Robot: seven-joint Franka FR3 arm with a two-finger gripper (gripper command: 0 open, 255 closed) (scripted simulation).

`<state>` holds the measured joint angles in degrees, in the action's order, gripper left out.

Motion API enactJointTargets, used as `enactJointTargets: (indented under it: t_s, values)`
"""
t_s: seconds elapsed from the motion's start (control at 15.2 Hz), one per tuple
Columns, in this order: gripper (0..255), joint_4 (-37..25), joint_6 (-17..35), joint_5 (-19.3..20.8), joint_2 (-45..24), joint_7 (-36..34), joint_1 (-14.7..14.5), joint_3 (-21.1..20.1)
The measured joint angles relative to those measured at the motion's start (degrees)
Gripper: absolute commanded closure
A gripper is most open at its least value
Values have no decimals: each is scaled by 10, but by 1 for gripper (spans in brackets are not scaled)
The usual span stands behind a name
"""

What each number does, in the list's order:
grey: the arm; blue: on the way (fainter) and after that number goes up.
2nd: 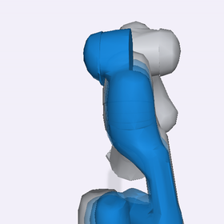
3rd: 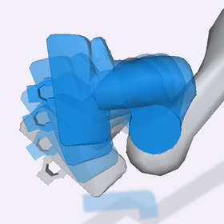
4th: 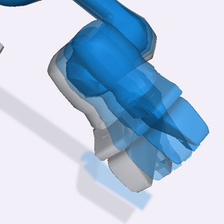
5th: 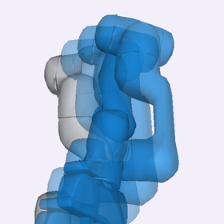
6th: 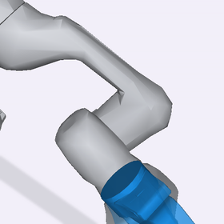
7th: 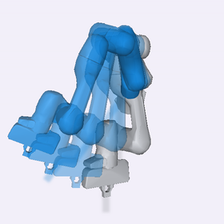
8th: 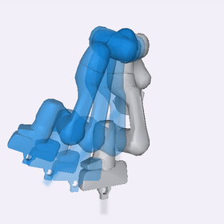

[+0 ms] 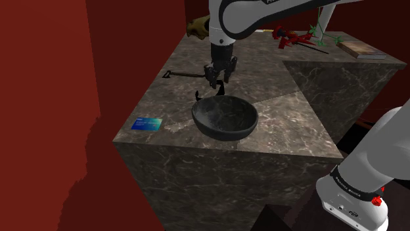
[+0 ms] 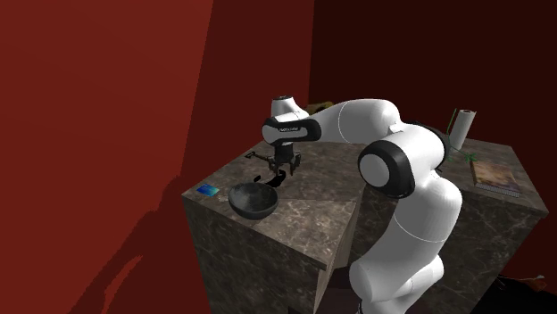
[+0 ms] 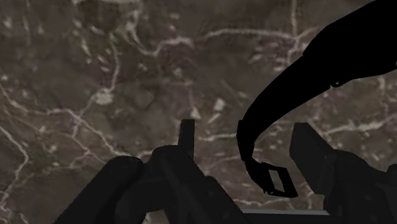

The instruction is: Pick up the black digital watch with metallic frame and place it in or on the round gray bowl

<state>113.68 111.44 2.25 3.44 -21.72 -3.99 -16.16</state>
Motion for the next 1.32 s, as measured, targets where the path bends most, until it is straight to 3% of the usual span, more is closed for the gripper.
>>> enactJointTargets:
  t_s: [0.59,1.32]
  values:
    - [255,0,0,0,0,0,0,0]
    - [255,-69,-76,-3,7,5,0,1]
